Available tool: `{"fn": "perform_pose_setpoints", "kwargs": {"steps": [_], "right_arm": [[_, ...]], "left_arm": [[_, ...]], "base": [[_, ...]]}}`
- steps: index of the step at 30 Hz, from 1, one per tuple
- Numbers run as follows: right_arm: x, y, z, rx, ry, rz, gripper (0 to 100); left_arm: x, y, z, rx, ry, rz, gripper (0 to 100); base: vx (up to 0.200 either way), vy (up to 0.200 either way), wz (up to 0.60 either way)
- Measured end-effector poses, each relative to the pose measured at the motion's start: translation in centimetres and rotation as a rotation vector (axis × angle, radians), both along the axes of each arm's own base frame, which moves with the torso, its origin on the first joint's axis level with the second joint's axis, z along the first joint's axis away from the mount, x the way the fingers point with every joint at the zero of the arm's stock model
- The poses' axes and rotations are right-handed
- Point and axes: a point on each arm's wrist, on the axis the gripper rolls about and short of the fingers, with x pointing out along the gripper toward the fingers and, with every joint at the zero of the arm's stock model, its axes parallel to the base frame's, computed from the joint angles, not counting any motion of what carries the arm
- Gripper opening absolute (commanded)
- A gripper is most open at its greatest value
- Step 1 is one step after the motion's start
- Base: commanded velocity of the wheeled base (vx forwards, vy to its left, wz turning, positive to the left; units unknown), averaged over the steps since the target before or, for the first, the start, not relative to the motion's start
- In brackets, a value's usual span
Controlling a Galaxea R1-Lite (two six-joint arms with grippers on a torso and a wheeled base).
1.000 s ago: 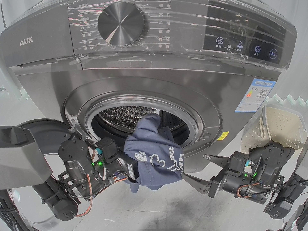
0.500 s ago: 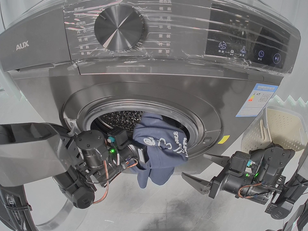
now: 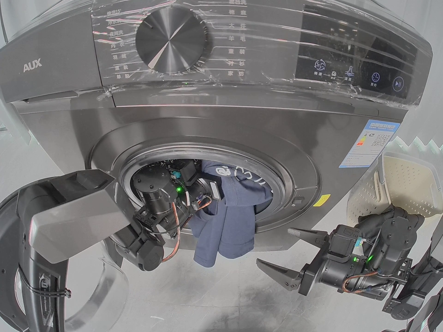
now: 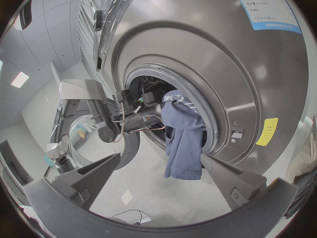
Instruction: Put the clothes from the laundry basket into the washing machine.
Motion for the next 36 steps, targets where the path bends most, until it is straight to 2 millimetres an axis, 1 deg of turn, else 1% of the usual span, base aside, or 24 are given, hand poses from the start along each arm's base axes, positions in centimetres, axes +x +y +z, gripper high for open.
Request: {"fn": "perform_pose_setpoints", "kwargs": {"steps": [5,10,23,27,31,32,36], "right_arm": [[-0.5,0.2,-0.1,-0.004,0.008,0.020,100],[-0.7,0.3,-0.2,-0.007,0.011,0.030,100],[-0.7,0.4,-0.5,-0.017,0.021,0.035,100],[-0.7,0.5,-0.6,-0.018,0.023,0.036,100],[-0.7,0.5,-0.6,-0.021,0.024,0.036,100],[-0.7,0.5,-0.6,-0.020,0.025,0.036,100],[-0.7,0.5,-0.7,-0.021,0.025,0.036,100]], "left_arm": [[2.1,-0.2,-0.2,-0.016,-0.017,0.038,0],[4.0,0.0,-0.1,-0.026,-0.027,0.081,0],[7.5,-1.2,0.1,-0.057,-0.057,0.136,0],[8.8,-0.9,0.4,-0.064,-0.063,0.164,0],[10.1,-0.1,0.4,-0.058,-0.051,0.194,0],[10.3,0.1,0.5,-0.061,-0.054,0.200,100],[10.2,0.3,-0.2,-0.074,-0.012,0.205,100]], "base": [[0.000,0.000,0.00],[0.000,0.000,0.00],[0.000,0.000,0.00],[0.000,0.000,0.00],[0.000,0.000,0.00],[0.000,0.000,0.00],[0.000,0.000,0.00]]}}
